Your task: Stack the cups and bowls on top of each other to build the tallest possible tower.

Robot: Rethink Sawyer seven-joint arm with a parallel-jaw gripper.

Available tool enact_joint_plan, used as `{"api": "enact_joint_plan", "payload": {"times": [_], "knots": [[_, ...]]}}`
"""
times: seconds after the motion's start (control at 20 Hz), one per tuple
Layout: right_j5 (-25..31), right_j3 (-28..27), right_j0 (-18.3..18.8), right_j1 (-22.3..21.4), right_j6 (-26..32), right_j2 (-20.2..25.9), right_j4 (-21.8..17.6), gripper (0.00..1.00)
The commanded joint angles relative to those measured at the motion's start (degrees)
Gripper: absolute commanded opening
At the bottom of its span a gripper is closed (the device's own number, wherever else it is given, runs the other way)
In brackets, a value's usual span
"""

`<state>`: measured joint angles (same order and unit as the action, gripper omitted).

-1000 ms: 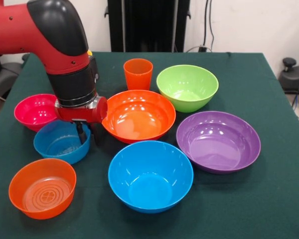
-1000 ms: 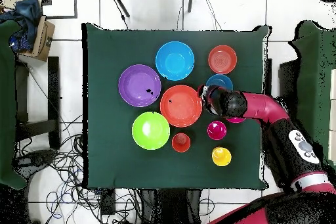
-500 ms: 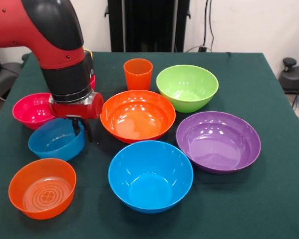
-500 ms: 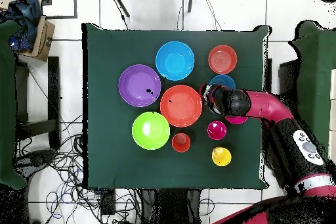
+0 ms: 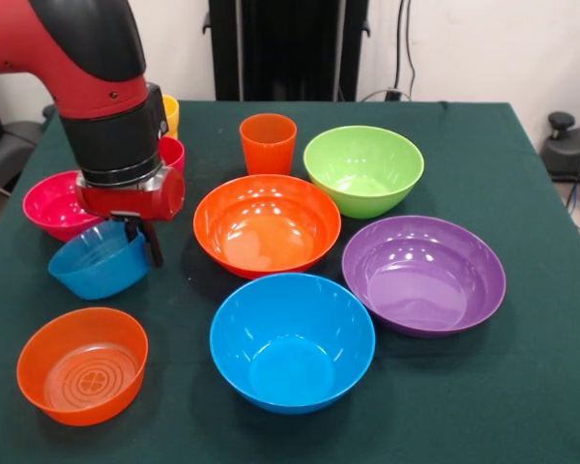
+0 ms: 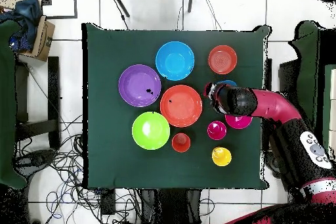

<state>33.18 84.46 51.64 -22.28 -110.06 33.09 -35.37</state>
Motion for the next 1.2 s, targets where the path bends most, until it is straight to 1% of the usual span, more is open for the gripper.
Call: {"api": "enact_joint_plan", "payload": {"times": [0.05,0.35,0.65,0.8,0.9,1.05,1.2], "knots": [[7.3,3.2,-0.2,0.3,11.0,1.6,0.3,0.00],[7.2,3.0,-0.1,0.5,11.0,1.7,0.2,0.00],[8.4,3.5,0.2,-0.8,11.1,2.2,1.1,0.00],[10.8,3.9,0.8,-3.4,11.5,3.2,2.9,0.00],[11.3,3.6,0.9,-5.3,11.4,3.6,3.6,0.00],[9.7,2.8,0.9,-7.4,9.9,4.1,4.1,0.00],[6.0,2.1,1.3,-9.4,6.9,5.4,5.3,0.00]]}}
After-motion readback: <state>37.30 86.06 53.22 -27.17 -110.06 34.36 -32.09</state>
